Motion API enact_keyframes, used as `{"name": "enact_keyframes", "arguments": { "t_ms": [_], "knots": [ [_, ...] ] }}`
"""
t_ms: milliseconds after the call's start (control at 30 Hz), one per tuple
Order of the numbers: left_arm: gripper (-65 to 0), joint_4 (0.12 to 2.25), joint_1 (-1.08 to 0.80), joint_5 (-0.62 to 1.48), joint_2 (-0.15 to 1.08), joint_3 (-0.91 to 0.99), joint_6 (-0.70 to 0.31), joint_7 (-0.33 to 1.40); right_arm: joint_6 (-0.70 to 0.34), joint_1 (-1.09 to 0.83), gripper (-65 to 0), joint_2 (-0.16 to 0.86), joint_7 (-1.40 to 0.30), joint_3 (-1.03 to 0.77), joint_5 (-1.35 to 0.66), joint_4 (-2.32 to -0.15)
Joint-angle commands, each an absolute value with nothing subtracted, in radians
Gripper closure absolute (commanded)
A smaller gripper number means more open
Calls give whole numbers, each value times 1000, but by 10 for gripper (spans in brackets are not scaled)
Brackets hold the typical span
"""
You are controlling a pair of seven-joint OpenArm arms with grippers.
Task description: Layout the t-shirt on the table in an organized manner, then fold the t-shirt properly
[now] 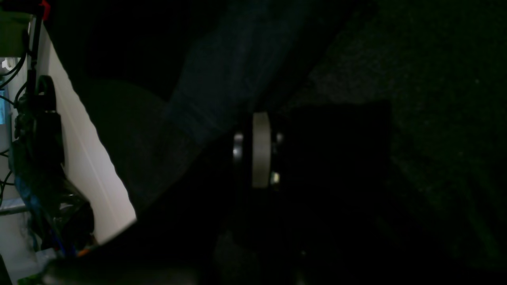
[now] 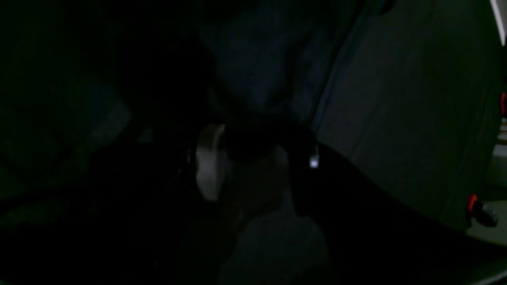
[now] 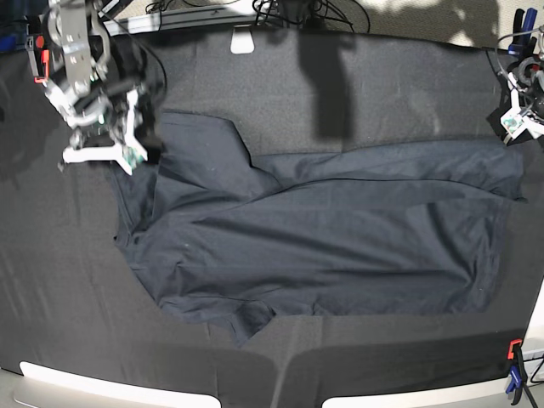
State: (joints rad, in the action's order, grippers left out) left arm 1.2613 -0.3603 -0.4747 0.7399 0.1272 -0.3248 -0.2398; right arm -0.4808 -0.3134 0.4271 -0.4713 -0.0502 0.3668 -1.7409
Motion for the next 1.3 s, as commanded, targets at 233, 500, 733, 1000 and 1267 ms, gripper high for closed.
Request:
{"name": "enact_keyframes", "arguments": {
  "t_ms": [233,500,733,1000,1267],
  "knots": [
    [0,1269,-357,-469,763,136,-317,-255,-418,-263,-248,437,-456,45,433,-1757],
    [0,1269,-358,-469,763,136,-317,-253,-414,-235,-248,438,-442,133,551,-1723],
    [0,1269,-357,-470,762,136,-317,-225,-377,-176,-248,437,-456,142,554,-1562],
    [0,1269,-358,-469,763,136,-317,-225,-303,-178,-131,447,-462,144,605,-1548],
    [0,1307,-428,-470,780,136,-318,-236,-310,-273,0,514,-600,144,566,-1635]
  ]
}}
